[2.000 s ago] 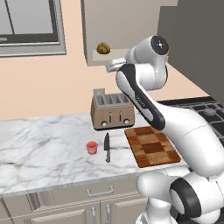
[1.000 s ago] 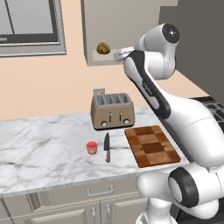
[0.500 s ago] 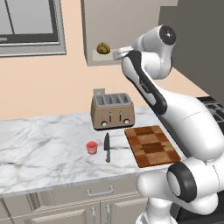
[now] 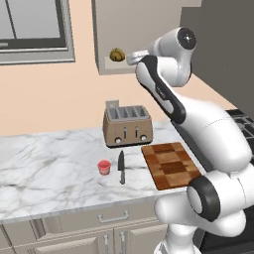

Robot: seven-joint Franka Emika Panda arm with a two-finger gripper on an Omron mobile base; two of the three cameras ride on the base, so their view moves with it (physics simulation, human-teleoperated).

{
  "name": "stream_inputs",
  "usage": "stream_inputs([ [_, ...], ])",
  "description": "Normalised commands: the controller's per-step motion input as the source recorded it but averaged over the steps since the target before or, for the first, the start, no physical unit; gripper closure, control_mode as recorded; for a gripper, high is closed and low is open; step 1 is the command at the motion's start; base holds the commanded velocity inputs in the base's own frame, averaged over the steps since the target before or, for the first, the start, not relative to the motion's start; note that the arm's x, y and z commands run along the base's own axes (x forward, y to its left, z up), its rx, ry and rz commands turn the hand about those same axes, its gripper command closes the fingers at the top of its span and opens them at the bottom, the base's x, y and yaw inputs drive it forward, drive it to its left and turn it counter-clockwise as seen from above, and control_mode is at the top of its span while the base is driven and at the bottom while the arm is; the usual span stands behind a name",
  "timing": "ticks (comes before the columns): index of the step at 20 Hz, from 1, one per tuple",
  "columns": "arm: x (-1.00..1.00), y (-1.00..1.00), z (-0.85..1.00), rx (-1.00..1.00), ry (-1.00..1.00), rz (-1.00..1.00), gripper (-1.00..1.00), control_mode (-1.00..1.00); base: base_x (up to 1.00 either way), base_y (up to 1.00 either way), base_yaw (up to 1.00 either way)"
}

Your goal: Pick the bread, place it on the cutting board, pick the jam, place it on the counter, and close the cabinet.

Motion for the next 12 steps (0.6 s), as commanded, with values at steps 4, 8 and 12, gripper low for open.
stream_inputs([
  [4, 0.13, 0.00, 0.16, 0.00, 0.00, 0.00, -1.00, -1.00, 0.00, 0.00, 0.00],
  [8, 0.10, 0.00, 0.04, 0.00, 0.00, 0.00, -1.00, -1.00, 0.00, 0.00, 0.00],
  [12, 0.09, 0.00, 0.00, 0.00, 0.00, 0.00, -1.00, -1.00, 0.00, 0.00, 0.00],
])
